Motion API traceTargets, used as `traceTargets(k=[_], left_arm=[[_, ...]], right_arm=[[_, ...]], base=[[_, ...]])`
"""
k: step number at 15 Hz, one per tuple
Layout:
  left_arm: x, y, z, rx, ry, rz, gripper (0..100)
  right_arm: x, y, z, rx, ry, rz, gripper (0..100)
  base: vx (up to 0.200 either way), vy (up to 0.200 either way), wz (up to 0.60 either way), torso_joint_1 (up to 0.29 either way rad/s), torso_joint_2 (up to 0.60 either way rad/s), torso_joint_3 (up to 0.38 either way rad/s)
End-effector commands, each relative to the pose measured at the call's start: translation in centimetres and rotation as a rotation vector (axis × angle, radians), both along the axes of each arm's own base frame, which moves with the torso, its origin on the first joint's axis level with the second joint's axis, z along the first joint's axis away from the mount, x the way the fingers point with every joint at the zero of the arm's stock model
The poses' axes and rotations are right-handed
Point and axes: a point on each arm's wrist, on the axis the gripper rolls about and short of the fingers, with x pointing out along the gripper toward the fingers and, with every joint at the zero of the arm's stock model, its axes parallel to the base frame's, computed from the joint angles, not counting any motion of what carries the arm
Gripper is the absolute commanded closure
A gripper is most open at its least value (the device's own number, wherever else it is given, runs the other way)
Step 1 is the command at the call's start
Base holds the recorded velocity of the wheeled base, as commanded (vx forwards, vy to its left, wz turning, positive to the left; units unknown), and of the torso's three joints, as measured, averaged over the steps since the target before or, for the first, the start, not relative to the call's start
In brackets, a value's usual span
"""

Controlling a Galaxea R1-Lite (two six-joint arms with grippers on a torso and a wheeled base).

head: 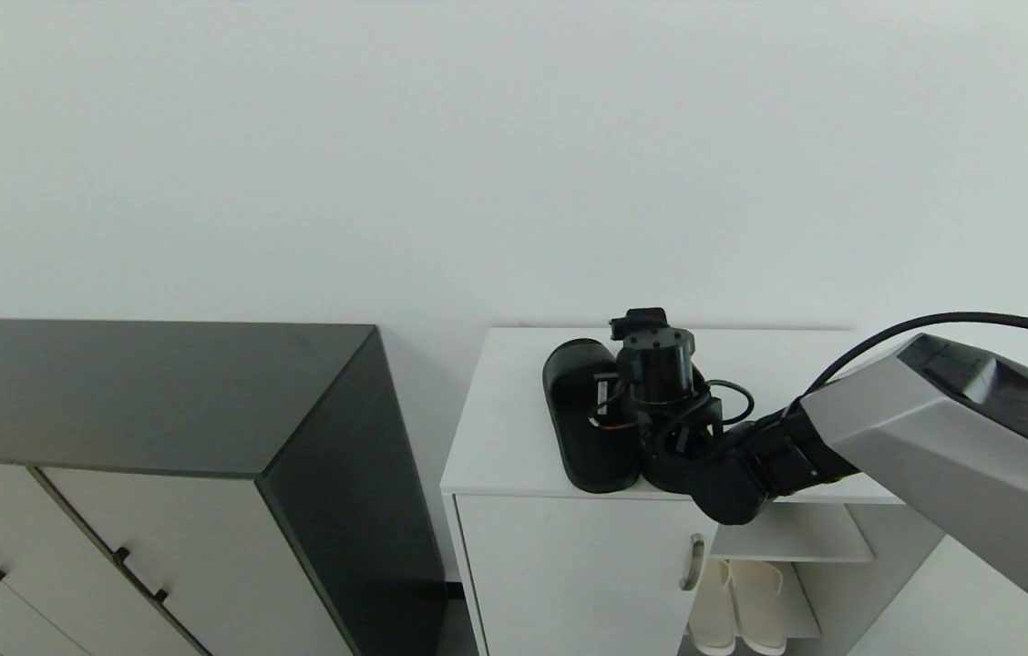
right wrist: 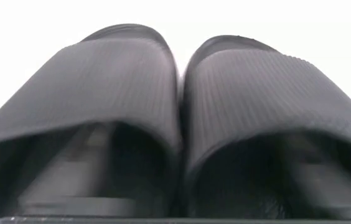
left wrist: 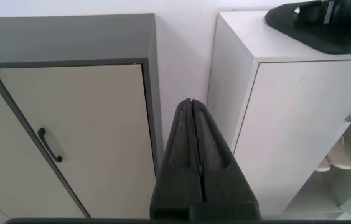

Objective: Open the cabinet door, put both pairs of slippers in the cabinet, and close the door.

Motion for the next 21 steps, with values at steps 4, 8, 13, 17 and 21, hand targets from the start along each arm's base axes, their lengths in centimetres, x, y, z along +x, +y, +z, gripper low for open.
traceTargets(k=[4,8,13,17,21], left_arm=[[0.0,0.0,0.0,0.0,0.0,0.0,100],[0.0,0.0,0.0,0.0,0.0,0.0,100],[0.0,0.0,0.0,0.0,0.0,0.0,100],[0.0,0.0,0.0,0.0,0.0,0.0,100],[0.0,0.0,0.0,0.0,0.0,0.0,100]], right_arm=[[0.0,0.0,0.2,-0.009,-0.007,0.0,100],[-2.1,-0.8,3.0,-0.008,-0.032,0.016,100],[-8.1,-2.8,5.0,-0.024,-0.005,0.083,100],[-13.0,-5.1,5.0,-0.039,0.038,0.2,100],[-14.6,-5.5,5.3,-0.04,0.04,0.229,100]], base=[[0.0,0.0,0.0,0.0,0.0,0.0],[0.0,0.0,0.0,0.0,0.0,0.0],[0.0,0.0,0.0,0.0,0.0,0.0],[0.0,0.0,0.0,0.0,0.0,0.0],[0.0,0.0,0.0,0.0,0.0,0.0]])
